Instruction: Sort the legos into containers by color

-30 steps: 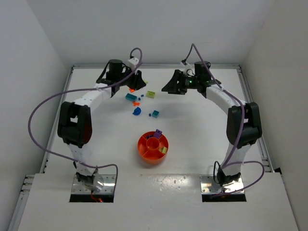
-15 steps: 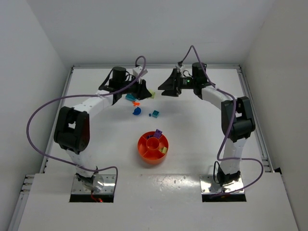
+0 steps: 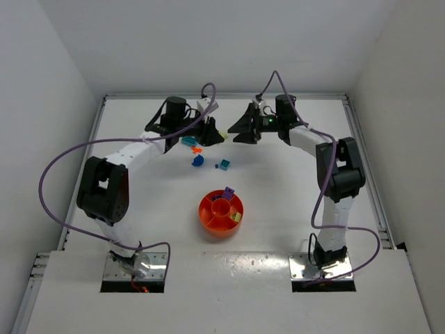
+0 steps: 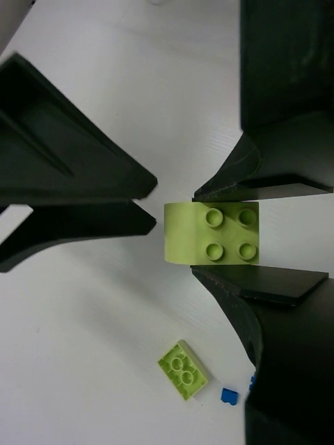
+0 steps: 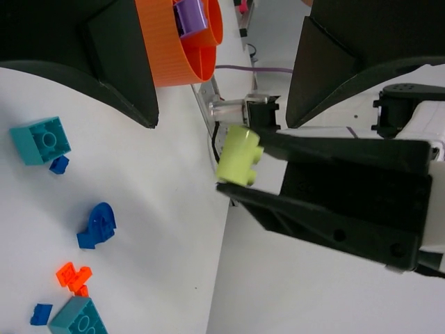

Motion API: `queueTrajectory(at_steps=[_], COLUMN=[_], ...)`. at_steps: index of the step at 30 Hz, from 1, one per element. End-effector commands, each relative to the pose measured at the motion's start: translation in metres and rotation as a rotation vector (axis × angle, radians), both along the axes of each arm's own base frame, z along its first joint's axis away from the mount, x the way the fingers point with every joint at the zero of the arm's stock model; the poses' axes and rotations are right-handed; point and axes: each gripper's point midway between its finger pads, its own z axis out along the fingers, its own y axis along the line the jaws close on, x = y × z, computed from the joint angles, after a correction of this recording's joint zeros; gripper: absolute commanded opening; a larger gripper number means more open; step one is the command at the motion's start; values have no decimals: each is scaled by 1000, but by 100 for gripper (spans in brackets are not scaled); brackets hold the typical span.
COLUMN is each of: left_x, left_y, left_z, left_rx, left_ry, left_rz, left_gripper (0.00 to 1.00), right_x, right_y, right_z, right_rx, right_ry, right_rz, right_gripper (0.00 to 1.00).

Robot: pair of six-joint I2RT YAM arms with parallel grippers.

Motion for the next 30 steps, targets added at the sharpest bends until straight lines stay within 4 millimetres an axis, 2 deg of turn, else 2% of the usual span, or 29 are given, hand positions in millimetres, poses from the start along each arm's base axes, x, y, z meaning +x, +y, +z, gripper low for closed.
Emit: queueTrajectory(at_steps=[1,3,4,8,13,14,19,20,23,25,27,30], left_x=[-16,-19,-23,-23,-23,-26,-23,-23,-22,-21,-17,-14], left_y=[-14,-17,-20,-22,-24,-28,-29,-29,-29,-30,-30,-31], left_z=[34,38,34,31,30,30,29,29,24,28,34,33], left_rx=[-33,-32,-27,-12,0,-1,15,15,22,18,15,19], left_ry=[-97,-115,-114,-116,-127,-127,-133,-133,-132,-141,-161,-169], left_rz=[-78,-90,-102,-97,-92,-103,-78,-78,-81,-81,-71,-74], left_gripper=[19,19,19,19,19,19,19,19,19,19,19,19], right_x=[1,2,4,6,-1,-3,-10,-12,-16,-17,-19,-21], right_y=[5,6,6,7,7,8,11,11,10,10,9,9], right_z=[4,8,4,12,13,20,20,26,24,20,25,22], right_rx=[18,21,20,37,61,71,83,92,93,90,95,93], right_ry=[-21,-32,-30,-65,-66,-95,-91,-110,-101,-99,-107,-98], right_rz=[26,26,26,32,66,76,107,119,128,129,138,137], right_gripper=[75,75,75,73,70,69,63,62,60,56,52,43])
